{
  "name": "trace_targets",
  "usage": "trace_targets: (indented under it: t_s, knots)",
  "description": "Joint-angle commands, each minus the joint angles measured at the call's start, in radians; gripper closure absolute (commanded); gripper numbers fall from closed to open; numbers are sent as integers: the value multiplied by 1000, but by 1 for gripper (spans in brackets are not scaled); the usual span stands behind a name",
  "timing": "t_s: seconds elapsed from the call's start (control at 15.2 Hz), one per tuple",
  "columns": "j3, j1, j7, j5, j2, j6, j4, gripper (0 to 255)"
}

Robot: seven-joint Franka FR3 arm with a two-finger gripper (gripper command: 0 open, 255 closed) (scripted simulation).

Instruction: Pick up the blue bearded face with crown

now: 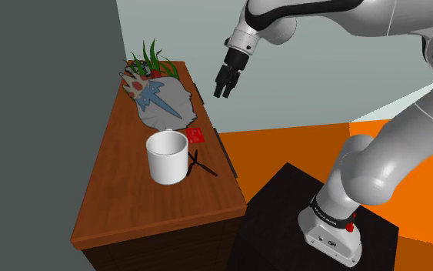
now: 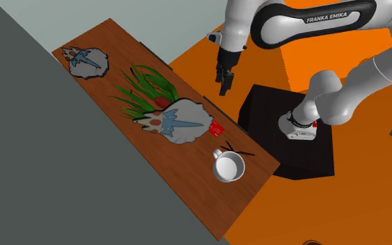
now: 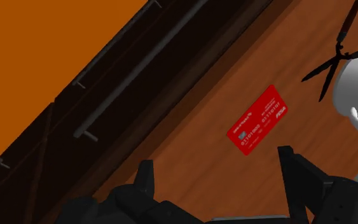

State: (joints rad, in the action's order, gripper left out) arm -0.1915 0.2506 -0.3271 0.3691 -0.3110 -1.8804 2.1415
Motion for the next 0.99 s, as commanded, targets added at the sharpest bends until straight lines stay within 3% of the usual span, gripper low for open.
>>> trace_targets:
  t_s: [0.0, 0.53, 0.92]
  knots:
    - [-14, 26, -55, 73, 54, 6, -51, 0]
    - [-37, 90, -233, 349, 264, 105, -295, 0]
    - [-33, 92, -277, 369, 276, 63, -249, 0]
